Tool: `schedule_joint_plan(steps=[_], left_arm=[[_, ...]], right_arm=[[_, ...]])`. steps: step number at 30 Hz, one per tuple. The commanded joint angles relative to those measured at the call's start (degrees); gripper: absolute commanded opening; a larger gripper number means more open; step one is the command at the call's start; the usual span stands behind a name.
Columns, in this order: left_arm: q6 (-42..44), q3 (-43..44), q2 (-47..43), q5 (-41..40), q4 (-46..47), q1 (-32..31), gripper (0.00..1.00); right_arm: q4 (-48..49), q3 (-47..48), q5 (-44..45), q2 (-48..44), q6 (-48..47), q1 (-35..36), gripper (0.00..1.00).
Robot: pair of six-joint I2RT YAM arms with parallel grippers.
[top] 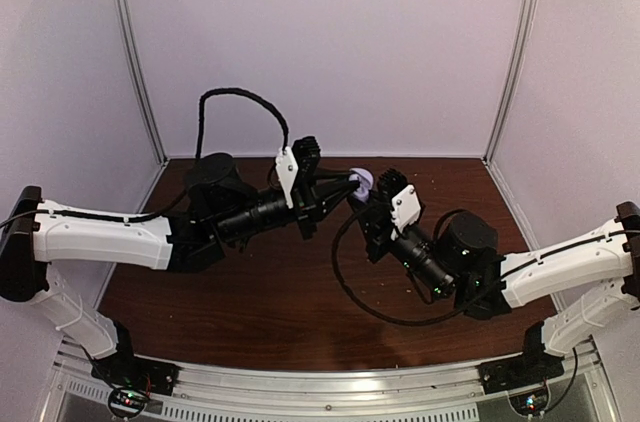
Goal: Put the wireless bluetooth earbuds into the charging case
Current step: Insert the right earbud into the right side groove of the charging case.
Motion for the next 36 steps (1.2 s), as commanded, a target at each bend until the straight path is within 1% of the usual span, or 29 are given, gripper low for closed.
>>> schedule_joint_plan(steps=[1,7,17,23,26,30,36], left_arm=[[-0.16,1.44,0.26,-1.53,2.2,-0.16,0.12],[0.04,1.14,0.61,-3.22,2.15,-0.14,0.12],[-0.51,1.57,1.49,-1.93,1.67,-0.16,0.12],[-0.69,1.41,1.58,-2.76,1.46,-0.12,0.12],[-0.85,1.4,1.71,-4.27,1.04,-0.16,0.13],[-1.02,1.55,2.09,-5.34,0.31,-0.16,0.17],[-1.25,1.36,2.83,-6.34,-0.05,-0.16,0.17]], right_arm=[[1.63,1.4,0.46,-0.35,0.73,0.33,0.0],[1.81,1.11,0.04,-1.15,0.76,0.33,0.0],[1.63,1.63,-0.45,-0.63,0.77,0.49,0.0],[2.18,1.89,-0.25,-0.63,0.71,0.42,0.0],[3.04,1.77,0.46,-0.8,0.71,0.47,0.0],[3.82,1.64,1.31,-1.07,0.91,0.42,0.0],[3.98,1.7,1.89,-1.11,0.94,0.42,0.0]])
